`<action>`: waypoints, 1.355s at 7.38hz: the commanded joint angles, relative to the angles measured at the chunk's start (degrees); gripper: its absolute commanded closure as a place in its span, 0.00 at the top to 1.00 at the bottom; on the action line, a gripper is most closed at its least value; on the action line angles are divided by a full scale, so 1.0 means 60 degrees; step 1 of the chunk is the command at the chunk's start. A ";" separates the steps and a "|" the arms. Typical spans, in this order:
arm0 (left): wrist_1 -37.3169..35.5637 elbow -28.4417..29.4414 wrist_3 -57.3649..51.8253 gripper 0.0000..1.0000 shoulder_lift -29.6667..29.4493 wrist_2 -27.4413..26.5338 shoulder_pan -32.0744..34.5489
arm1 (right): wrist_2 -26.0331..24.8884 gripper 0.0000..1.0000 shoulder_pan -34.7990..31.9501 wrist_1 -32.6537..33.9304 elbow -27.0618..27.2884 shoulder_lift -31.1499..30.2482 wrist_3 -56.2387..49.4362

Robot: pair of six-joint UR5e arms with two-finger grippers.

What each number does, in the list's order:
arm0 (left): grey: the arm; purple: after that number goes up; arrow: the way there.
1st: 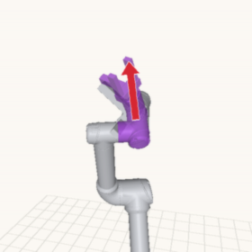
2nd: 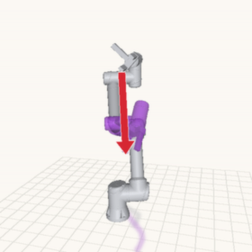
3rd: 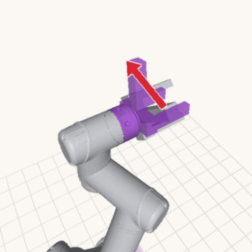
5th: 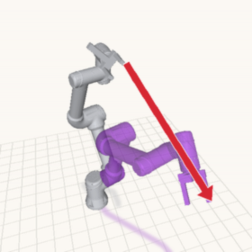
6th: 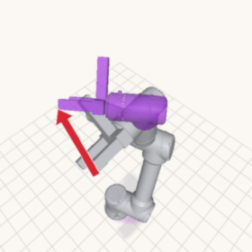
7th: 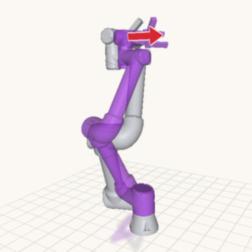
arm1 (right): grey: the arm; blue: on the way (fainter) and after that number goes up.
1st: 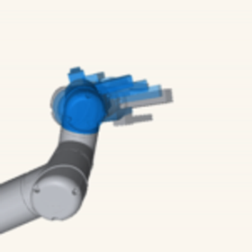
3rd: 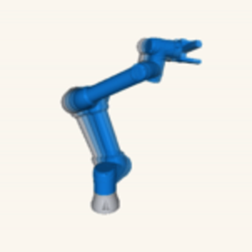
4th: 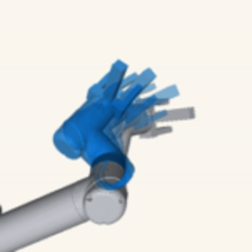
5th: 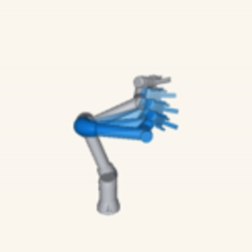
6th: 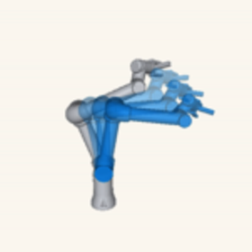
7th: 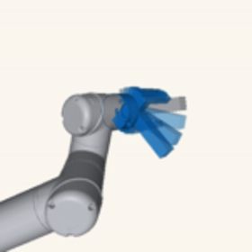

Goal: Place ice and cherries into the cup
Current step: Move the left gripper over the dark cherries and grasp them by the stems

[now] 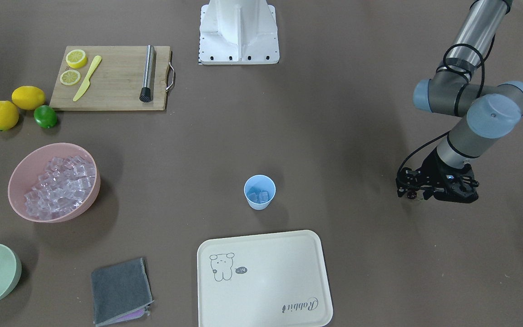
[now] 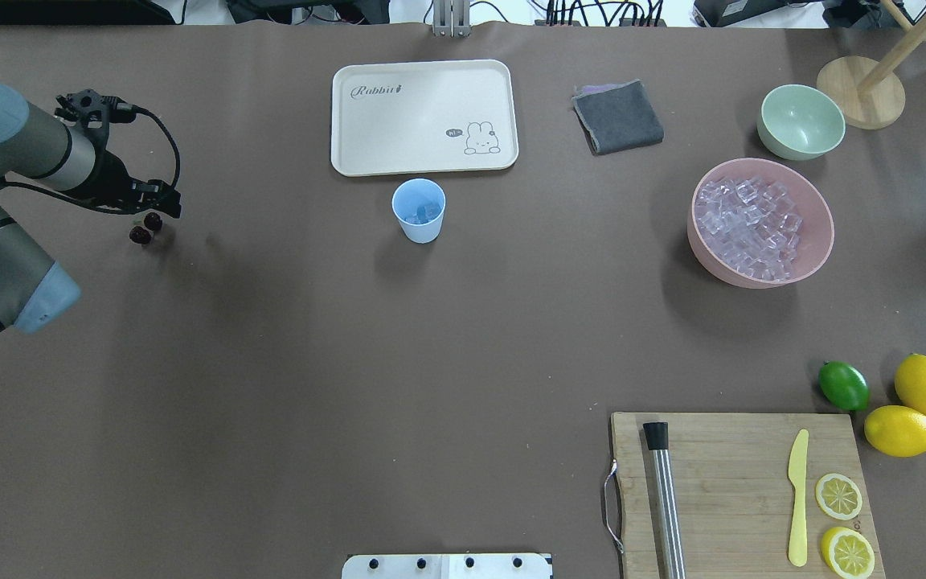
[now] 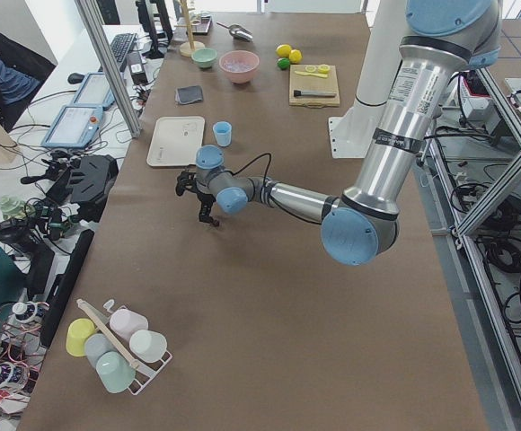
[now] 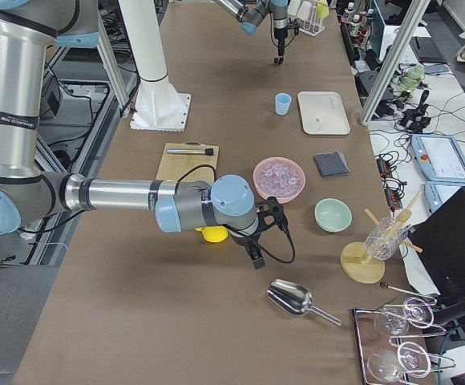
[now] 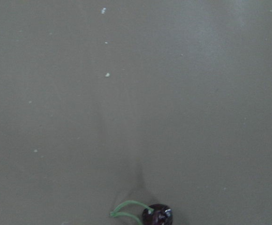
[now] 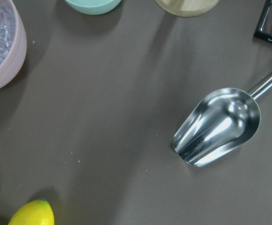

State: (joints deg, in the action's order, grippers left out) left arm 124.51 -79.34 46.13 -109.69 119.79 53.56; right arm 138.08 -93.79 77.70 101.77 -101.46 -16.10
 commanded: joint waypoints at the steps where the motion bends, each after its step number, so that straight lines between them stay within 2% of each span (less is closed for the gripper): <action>1: 0.0005 0.0025 0.0001 0.47 0.0015 -0.0159 -0.0108 | -0.0030 0.99 -0.0056 0.0000 -0.0043 -0.0023 -0.0085; 2: -0.0010 0.0068 -0.0013 0.53 0.0015 -0.0262 -0.0137 | -0.0044 0.99 -0.0056 0.0000 -0.0043 -0.0024 -0.0085; 4: -0.0054 0.0083 -0.0013 0.56 0.0030 -0.0278 -0.0108 | -0.0102 0.99 -0.0056 0.0014 -0.0174 -0.0038 -0.0085; 5: -0.0083 0.0069 -0.0013 0.61 0.0030 -0.0292 -0.0108 | -0.0175 0.99 -0.0056 0.0014 -0.0290 -0.0053 -0.0085; 6: -0.0098 0.0083 -0.0579 0.60 0.0044 -0.0553 -0.0152 | -0.0176 0.99 -0.0056 0.0014 -0.0335 -0.0067 -0.0085; 7: -0.0098 0.0083 -0.1208 0.58 0.0117 -0.0686 -0.0138 | -0.0176 0.99 -0.0056 0.0014 -0.0364 -0.0067 -0.0085; 8: -0.0098 0.0040 -0.1185 0.51 0.0146 -0.0673 -0.0152 | -0.0161 0.99 -0.0100 0.0014 -0.0365 -0.0082 -0.0085; 9: -0.0098 -0.0033 -0.1171 0.36 0.0176 -0.0673 -0.0152 | -0.0176 0.99 -0.0115 0.0014 -0.0365 -0.0082 -0.0085; 10: -0.0098 -0.0048 -0.1083 0.33 0.0205 -0.0673 -0.0152 | -0.0176 0.99 -0.0129 0.0014 -0.0350 -0.0082 -0.0085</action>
State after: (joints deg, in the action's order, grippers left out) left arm 123.93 -79.38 39.41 -108.69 115.80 52.66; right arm 137.04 -94.44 77.78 99.62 -101.93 -16.61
